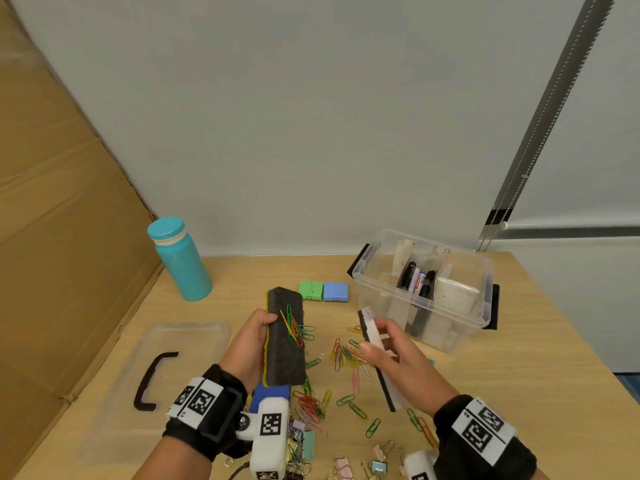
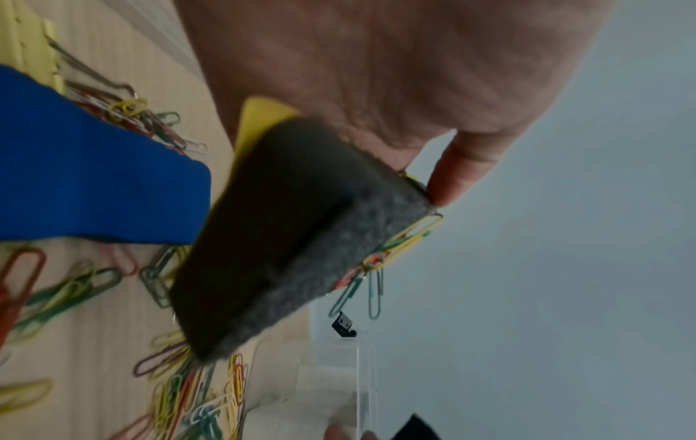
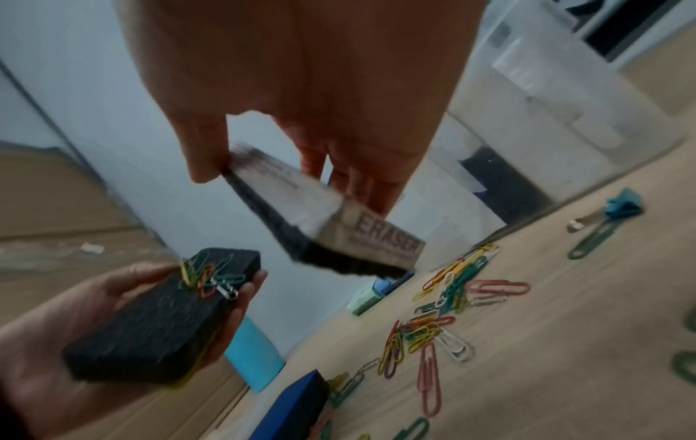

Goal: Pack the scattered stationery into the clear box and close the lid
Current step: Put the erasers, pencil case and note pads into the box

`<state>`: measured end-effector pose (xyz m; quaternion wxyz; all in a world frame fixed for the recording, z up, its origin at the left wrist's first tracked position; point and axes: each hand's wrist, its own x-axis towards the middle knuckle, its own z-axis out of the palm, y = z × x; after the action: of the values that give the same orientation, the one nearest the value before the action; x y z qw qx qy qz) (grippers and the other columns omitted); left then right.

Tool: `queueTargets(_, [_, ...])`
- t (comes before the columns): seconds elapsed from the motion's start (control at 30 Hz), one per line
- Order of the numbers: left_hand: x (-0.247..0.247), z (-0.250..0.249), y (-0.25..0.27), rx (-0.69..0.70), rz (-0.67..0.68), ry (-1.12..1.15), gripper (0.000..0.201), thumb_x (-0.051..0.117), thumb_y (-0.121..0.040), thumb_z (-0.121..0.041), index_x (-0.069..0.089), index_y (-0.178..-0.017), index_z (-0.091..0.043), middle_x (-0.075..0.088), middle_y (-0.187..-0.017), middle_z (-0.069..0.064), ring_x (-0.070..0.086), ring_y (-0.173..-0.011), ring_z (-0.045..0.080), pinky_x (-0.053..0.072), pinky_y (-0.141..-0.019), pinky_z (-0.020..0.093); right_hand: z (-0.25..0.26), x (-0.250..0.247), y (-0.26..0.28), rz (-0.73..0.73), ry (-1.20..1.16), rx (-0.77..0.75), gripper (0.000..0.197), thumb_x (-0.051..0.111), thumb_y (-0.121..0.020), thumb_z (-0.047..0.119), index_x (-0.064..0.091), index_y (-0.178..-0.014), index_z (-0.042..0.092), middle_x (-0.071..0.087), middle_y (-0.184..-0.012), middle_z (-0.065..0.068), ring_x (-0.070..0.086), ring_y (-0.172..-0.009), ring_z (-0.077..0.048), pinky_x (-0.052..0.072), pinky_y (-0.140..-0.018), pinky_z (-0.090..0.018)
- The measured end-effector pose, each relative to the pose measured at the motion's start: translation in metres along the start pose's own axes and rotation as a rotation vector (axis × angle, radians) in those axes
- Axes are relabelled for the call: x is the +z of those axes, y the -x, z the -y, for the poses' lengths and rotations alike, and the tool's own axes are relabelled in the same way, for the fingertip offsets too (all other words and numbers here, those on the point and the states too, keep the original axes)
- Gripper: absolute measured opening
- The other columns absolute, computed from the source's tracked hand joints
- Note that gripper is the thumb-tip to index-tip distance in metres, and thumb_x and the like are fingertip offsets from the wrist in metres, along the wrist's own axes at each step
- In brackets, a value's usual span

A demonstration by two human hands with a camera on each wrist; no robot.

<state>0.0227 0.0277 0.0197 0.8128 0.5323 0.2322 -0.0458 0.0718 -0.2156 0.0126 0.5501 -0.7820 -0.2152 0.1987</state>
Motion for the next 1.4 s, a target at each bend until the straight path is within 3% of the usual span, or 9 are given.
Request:
queueTargets(0.1, [0.003, 0.002, 0.000, -0.024, -0.008, 0.013, 0.053, 0.028, -0.094, -0.031, 0.054, -0.125, 0.003, 0.062, -0.093, 0.021, 0.060, -0.077, 0.030, 0.050, -0.077, 0.040, 0.010, 0.011, 0.004, 0.029, 0.064, -0.144, 0.044, 0.062, -0.084, 0.050, 0.041, -0.122, 0.041, 0.052, -0.119, 0.013, 0.056, -0.104, 0.001, 0.050, -0.083, -0.018])
queueTargets(0.27, [0.010, 0.009, -0.004, -0.033, -0.062, 0.002, 0.053, 0.035, -0.093, -0.033, 0.053, -0.127, 0.002, 0.063, -0.108, 0.022, 0.061, -0.088, 0.030, 0.049, -0.083, 0.039, 0.021, 0.025, 0.004, 0.054, 0.337, -0.367, 0.061, 0.059, -0.081, 0.059, 0.036, -0.130, 0.032, 0.031, -0.139, 0.026, 0.045, -0.117, 0.005, 0.046, -0.094, -0.021])
queueTargets(0.47, [0.023, 0.008, -0.004, -0.032, -0.069, -0.030, 0.051, 0.037, -0.092, -0.034, 0.059, -0.122, 0.001, 0.065, -0.116, 0.026, 0.063, -0.092, 0.030, 0.050, -0.085, 0.040, 0.026, 0.037, 0.005, 0.163, 0.686, -0.468, 0.061, 0.050, -0.084, 0.062, 0.034, -0.129, 0.024, 0.007, -0.153, 0.023, 0.043, -0.109, 0.002, 0.036, -0.080, -0.018])
queueTargets(0.7, [0.018, 0.007, -0.007, -0.024, -0.062, 0.026, 0.051, 0.034, -0.093, -0.032, 0.057, -0.121, 0.003, 0.063, -0.106, 0.023, 0.062, -0.085, 0.029, 0.050, -0.078, 0.038, 0.013, 0.027, 0.011, 0.256, 0.780, -0.427, 0.069, 0.047, -0.084, 0.065, 0.025, -0.138, 0.027, 0.038, -0.140, 0.008, 0.043, -0.120, -0.009, 0.040, -0.099, -0.025])
queueTargets(0.83, [0.023, 0.013, -0.007, -0.059, -0.059, -0.011, 0.052, 0.036, -0.093, -0.033, 0.056, -0.124, 0.003, 0.062, -0.112, 0.027, 0.059, -0.094, 0.031, 0.046, -0.091, 0.043, 0.020, 0.025, 0.011, 0.226, 0.783, -0.455, 0.064, 0.045, -0.086, 0.064, 0.030, -0.133, 0.024, 0.016, -0.154, 0.015, 0.030, -0.131, -0.002, 0.013, -0.094, 0.000])
queueTargets(0.9, [0.027, 0.015, -0.008, -0.081, -0.032, -0.015, 0.052, 0.037, -0.093, -0.033, 0.055, -0.126, 0.003, 0.059, -0.123, 0.030, 0.057, -0.100, 0.033, 0.043, -0.099, 0.045, 0.025, 0.029, 0.009, 0.215, 0.797, -0.485, 0.061, 0.044, -0.087, 0.063, 0.032, -0.131, 0.022, 0.008, -0.156, 0.015, 0.027, -0.133, -0.001, 0.009, -0.090, -0.002])
queueTargets(1.2, [0.018, 0.016, -0.011, -0.017, 0.003, 0.025, 0.047, 0.035, -0.095, -0.030, 0.056, -0.121, 0.003, 0.063, -0.104, 0.021, 0.060, -0.088, 0.028, 0.047, -0.085, 0.039, 0.010, 0.023, 0.006, 0.231, 0.919, -0.460, 0.063, 0.038, -0.087, 0.067, 0.031, -0.131, 0.021, 0.043, -0.126, 0.004, 0.043, -0.106, -0.010, 0.030, -0.086, -0.019])
queueTargets(1.3, [0.018, 0.019, -0.011, -0.038, 0.007, 0.024, 0.043, 0.036, -0.095, -0.031, 0.057, -0.117, -0.001, 0.064, -0.096, 0.018, 0.061, -0.083, 0.027, 0.048, -0.081, 0.037, 0.010, 0.024, 0.007, 0.188, 0.870, -0.480, 0.066, 0.039, -0.087, 0.067, 0.030, -0.134, 0.021, 0.035, -0.141, 0.004, 0.040, -0.122, -0.009, 0.032, -0.098, -0.019])
queueTargets(1.4, [0.023, 0.023, -0.008, -0.063, 0.032, -0.008, 0.041, 0.037, -0.095, -0.032, 0.059, -0.114, -0.003, 0.066, -0.096, 0.018, 0.063, -0.080, 0.026, 0.049, -0.079, 0.035, 0.017, 0.029, 0.006, 0.180, 0.828, -0.524, 0.066, 0.039, -0.088, 0.066, 0.030, -0.134, 0.021, 0.011, -0.157, 0.009, 0.019, -0.136, -0.001, 0.017, -0.101, -0.014])
